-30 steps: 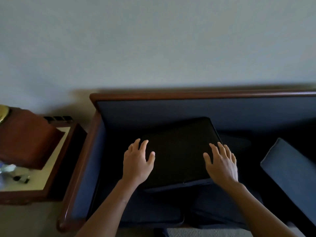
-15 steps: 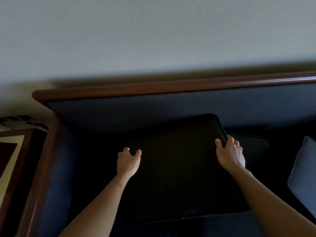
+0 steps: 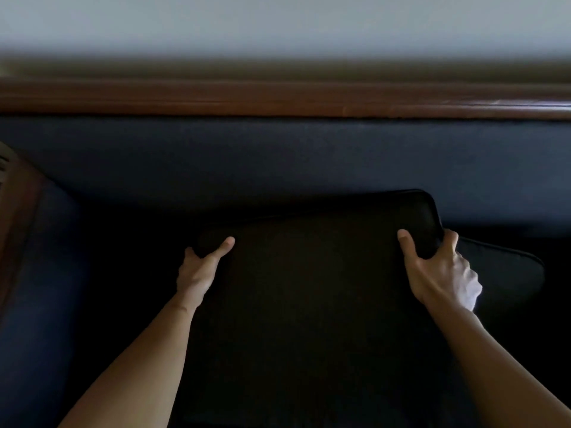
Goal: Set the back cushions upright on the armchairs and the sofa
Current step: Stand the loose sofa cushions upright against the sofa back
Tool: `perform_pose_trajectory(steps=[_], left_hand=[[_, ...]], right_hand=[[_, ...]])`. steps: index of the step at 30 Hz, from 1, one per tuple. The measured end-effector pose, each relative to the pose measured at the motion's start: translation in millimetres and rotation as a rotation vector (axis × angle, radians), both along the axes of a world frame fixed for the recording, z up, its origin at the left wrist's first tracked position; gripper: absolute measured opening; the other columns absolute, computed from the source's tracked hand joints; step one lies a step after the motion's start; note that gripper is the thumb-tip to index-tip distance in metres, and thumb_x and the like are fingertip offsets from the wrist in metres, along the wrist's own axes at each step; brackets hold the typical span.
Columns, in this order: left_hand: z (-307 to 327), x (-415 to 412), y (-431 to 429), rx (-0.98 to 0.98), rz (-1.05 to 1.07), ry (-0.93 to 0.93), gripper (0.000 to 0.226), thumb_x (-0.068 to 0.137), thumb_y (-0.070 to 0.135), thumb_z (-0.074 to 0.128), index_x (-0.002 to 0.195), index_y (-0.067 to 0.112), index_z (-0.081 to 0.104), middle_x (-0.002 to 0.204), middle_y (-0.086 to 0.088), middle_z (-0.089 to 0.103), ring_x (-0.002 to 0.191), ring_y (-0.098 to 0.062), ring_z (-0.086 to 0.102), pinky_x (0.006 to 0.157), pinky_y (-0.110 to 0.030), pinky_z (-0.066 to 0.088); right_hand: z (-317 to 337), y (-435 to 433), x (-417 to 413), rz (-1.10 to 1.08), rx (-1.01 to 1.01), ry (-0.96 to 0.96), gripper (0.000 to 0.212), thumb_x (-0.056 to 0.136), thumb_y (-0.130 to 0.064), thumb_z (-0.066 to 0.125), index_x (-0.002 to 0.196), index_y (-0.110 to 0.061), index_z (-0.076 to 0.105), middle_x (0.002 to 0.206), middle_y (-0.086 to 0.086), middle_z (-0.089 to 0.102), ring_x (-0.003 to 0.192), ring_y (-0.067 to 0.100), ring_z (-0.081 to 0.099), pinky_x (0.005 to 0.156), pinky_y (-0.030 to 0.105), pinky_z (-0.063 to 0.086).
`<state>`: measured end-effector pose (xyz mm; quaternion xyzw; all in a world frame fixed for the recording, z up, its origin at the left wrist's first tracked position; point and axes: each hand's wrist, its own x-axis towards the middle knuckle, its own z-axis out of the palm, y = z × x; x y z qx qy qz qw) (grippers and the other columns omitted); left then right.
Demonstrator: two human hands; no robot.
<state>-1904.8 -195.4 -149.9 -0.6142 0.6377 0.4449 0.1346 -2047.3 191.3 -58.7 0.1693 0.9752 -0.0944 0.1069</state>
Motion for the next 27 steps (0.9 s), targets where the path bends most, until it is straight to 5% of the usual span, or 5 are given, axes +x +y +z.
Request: perform_pose_trajectory(steps=[7, 15, 21, 27], left_hand=[[21.9, 15.6, -1.9, -0.059, 0.015, 0.074, 0.131, 0.063, 0.084, 0.080, 0.167, 0.023, 0.026, 0.166, -0.014, 0.039, 0.149, -0.043, 0.040, 0.117, -0.057, 0.038], [118.1, 55.3, -20.0, -0.215, 0.104, 0.351, 0.126, 0.055, 0.084, 0.082, 0.157, 0.023, 0.041, 0.152, -0.009, 0.056, 0.138, -0.038, 0.054, 0.112, -0.052, 0.047], [205.0, 88.0, -51.3, -0.413, 0.280, 0.645, 0.129, 0.062, 0.097, 0.067, 0.165, 0.028, 0.031, 0.165, -0.006, 0.044, 0.151, -0.033, 0.040, 0.119, -0.044, 0.032], [256.8, 120.1, -64.3, -0.384, 0.414, 1.021, 0.102, 0.077, 0.085, 0.068, 0.160, 0.032, 0.042, 0.130, 0.039, 0.050, 0.126, 0.017, 0.044, 0.117, -0.029, 0.025]], right_hand=[[13.2, -1.6, 12.1, 0.007, 0.026, 0.046, 0.110, 0.076, -0.101, 0.030, 0.140, -0.012, 0.041, 0.122, 0.027, 0.065, 0.104, 0.052, 0.065, 0.077, 0.051, 0.042], [90.6, -31.3, 48.6, 0.007, -0.198, 0.282, 0.096, 0.076, -0.094, 0.051, 0.134, -0.017, 0.044, 0.125, 0.021, 0.066, 0.106, 0.048, 0.064, 0.083, 0.053, 0.044], [160.2, -66.3, 72.3, 0.062, -0.472, 0.492, 0.103, 0.075, -0.092, 0.052, 0.142, -0.015, 0.040, 0.134, 0.020, 0.062, 0.108, 0.049, 0.063, 0.088, 0.056, 0.046], [179.6, -79.7, 104.1, 0.039, -0.807, 0.451, 0.104, 0.072, -0.096, 0.051, 0.137, -0.016, 0.032, 0.128, 0.019, 0.061, 0.113, 0.043, 0.059, 0.094, 0.053, 0.043]])
